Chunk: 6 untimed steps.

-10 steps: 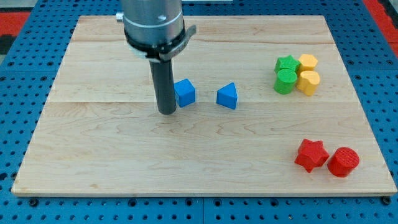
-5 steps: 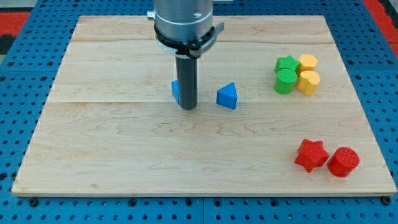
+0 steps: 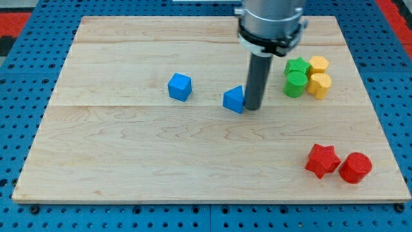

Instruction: Move the blue blocks to the center of the board

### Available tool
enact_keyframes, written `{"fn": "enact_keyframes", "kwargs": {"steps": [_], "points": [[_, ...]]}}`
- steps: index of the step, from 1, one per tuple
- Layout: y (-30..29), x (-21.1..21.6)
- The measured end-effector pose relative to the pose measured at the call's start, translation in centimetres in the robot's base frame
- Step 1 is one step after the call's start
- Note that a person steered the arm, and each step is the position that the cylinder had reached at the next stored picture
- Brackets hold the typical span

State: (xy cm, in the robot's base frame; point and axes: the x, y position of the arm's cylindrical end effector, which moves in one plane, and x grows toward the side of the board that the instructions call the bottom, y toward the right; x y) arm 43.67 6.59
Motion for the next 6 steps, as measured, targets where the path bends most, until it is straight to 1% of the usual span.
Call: {"fn": "enact_keyframes", "kwargs": {"steps": [1, 3, 4, 5, 6], "points": [[-4.8, -1.7], [-6.5, -1.6], [-5.5, -1.6], [-1.1, -1.3], [2.8, 0.7]]}}
